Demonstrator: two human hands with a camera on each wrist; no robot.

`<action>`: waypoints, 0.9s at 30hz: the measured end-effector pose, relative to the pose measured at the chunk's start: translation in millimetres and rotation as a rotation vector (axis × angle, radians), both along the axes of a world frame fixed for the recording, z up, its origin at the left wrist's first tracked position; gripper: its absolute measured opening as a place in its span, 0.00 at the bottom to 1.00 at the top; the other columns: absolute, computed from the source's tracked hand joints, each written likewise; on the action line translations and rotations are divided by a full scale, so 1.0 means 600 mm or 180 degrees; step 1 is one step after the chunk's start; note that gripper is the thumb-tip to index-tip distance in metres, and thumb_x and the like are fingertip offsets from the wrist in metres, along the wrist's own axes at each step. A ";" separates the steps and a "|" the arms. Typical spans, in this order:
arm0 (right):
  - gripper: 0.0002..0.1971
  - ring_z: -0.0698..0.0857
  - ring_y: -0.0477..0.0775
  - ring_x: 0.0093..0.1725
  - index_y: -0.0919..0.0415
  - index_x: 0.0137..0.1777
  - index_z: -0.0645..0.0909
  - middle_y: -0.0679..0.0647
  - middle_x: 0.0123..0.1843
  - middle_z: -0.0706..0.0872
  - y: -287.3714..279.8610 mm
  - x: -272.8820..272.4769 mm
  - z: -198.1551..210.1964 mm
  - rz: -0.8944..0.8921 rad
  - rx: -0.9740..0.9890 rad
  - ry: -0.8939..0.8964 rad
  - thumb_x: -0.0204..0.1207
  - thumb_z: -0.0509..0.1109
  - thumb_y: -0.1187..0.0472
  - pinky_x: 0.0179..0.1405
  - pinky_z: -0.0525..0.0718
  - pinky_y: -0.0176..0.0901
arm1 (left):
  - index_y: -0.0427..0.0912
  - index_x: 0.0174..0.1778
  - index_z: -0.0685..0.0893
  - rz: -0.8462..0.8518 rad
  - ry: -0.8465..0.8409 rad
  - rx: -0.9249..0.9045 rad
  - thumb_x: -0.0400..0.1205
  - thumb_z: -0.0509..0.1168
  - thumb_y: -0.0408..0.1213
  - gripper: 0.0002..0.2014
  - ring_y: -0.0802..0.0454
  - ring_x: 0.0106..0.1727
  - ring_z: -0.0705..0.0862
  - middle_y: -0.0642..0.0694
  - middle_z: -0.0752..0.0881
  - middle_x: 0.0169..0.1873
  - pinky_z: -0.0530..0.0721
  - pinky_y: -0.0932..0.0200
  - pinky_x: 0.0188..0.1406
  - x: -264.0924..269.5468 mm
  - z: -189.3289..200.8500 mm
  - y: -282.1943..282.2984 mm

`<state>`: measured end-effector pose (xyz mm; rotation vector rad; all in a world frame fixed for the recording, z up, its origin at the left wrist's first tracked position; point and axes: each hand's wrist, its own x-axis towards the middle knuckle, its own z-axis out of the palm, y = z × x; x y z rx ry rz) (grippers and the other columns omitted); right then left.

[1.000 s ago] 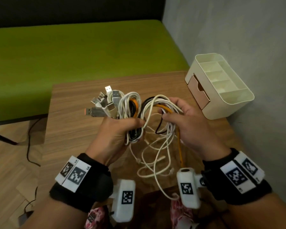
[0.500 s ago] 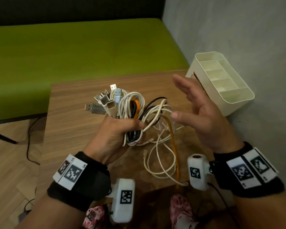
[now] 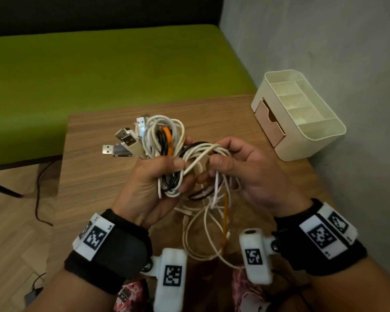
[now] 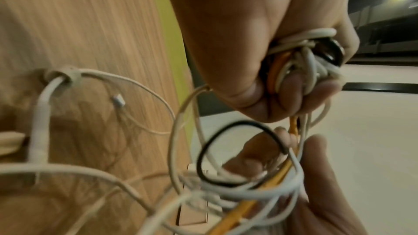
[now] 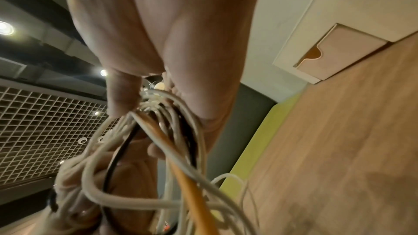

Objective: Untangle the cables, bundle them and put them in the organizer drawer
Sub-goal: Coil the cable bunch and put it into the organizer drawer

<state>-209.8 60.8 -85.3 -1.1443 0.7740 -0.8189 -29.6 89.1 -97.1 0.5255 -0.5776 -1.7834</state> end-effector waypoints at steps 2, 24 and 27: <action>0.10 0.91 0.55 0.38 0.57 0.50 0.85 0.58 0.40 0.91 0.000 0.003 -0.002 0.0054 0.0194 -0.0096 0.69 0.75 0.58 0.36 0.89 0.45 | 0.35 0.53 0.79 0.0125 0.0011 0.0052 0.59 0.80 0.33 0.28 0.53 0.19 0.77 0.43 0.82 0.29 0.76 0.62 0.23 0.008 -0.003 -0.003; 0.58 0.72 0.50 0.80 0.47 0.83 0.65 0.50 0.81 0.73 0.023 0.033 -0.005 -0.0597 0.0191 0.0894 0.57 0.50 0.11 0.80 0.69 0.61 | 0.48 0.50 0.88 0.0037 -0.2847 -0.0184 0.76 0.70 0.43 0.08 0.46 0.53 0.90 0.47 0.92 0.48 0.87 0.50 0.58 -0.042 -0.010 0.020; 0.55 0.81 0.56 0.72 0.44 0.74 0.74 0.56 0.75 0.79 0.026 0.032 -0.001 -0.0488 0.0379 0.0496 0.51 0.55 0.10 0.69 0.80 0.63 | 0.47 0.49 0.93 -0.0426 -0.2900 -0.0322 0.69 0.77 0.46 0.14 0.52 0.54 0.91 0.51 0.93 0.47 0.87 0.51 0.59 -0.044 -0.015 0.024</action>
